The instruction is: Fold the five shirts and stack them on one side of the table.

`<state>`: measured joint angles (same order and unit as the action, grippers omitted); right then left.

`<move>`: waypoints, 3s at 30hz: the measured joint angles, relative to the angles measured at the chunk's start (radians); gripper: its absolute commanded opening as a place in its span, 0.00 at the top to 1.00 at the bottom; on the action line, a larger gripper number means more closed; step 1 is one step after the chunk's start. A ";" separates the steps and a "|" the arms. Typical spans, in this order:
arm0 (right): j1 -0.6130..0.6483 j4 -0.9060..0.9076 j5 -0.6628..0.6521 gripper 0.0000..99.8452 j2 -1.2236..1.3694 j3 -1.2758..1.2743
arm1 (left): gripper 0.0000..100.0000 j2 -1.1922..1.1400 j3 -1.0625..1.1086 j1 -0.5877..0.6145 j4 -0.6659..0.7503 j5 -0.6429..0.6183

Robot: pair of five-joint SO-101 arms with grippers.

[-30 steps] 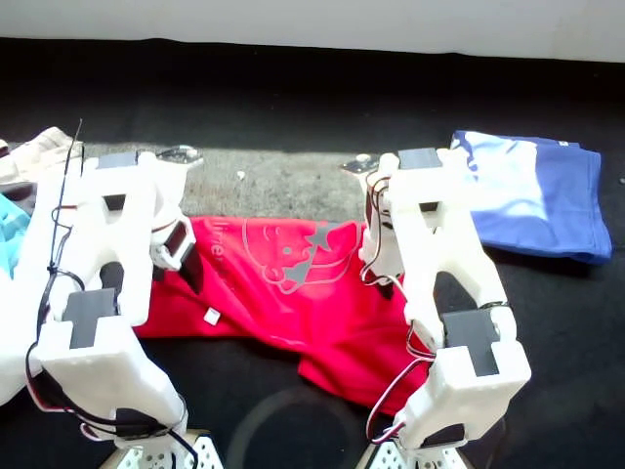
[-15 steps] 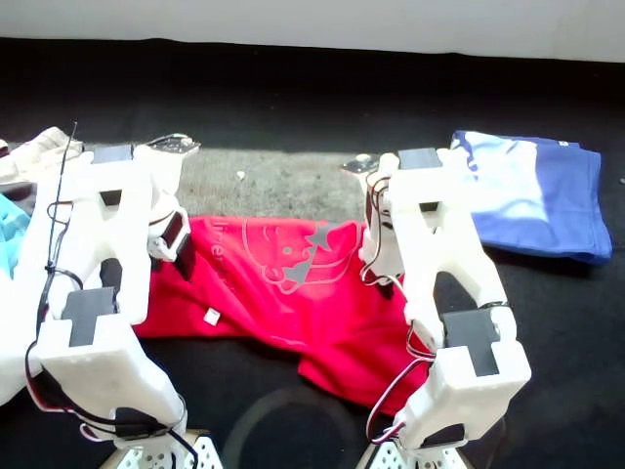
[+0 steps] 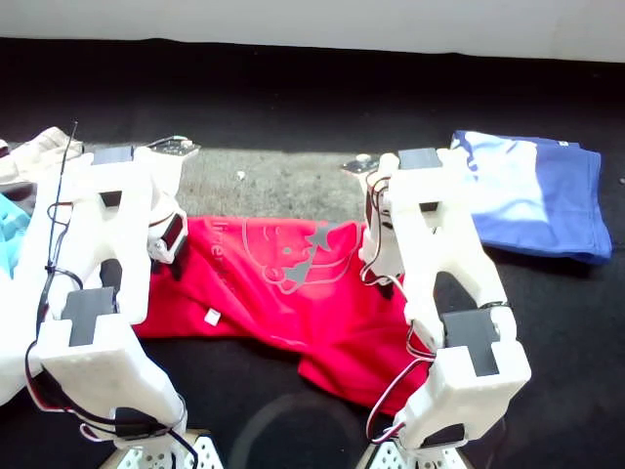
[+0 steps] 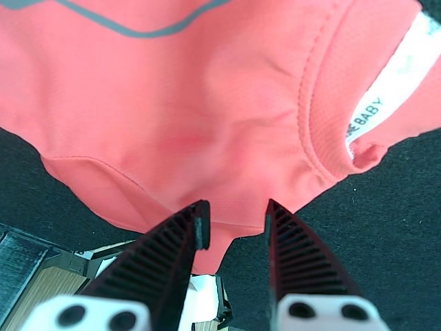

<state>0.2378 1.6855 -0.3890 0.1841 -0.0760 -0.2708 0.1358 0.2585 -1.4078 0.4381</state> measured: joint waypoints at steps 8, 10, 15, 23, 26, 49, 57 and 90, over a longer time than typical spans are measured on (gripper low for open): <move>0.000 0.000 0.000 0.86 0.000 0.000 | 0.85 0.000 0.074 0.011 0.044 0.000; 0.000 0.000 0.000 0.86 0.000 0.000 | 0.85 0.000 0.077 0.011 0.049 0.000; 0.000 0.000 0.000 0.86 0.000 0.000 | 0.95 0.000 0.077 0.009 0.049 0.000; 0.000 0.000 0.000 0.86 0.000 0.000 | 0.99 0.000 0.077 -0.021 0.052 0.000; 0.000 0.000 0.000 0.86 0.000 0.000 | 0.99 0.000 0.071 -0.021 0.037 0.000; 0.000 0.000 0.000 0.86 0.000 0.000 | 0.99 0.170 0.175 0.230 -0.270 0.193; 0.000 0.000 0.000 0.86 0.000 0.000 | 0.79 0.175 0.255 0.250 -0.270 0.256; 0.017 -0.275 0.000 0.99 -0.192 -0.149 | 0.99 0.137 0.124 0.018 0.264 -0.023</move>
<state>0.2547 1.4108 -0.3890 -0.0077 -0.2248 -0.1343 0.2601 0.2770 -1.1439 0.4150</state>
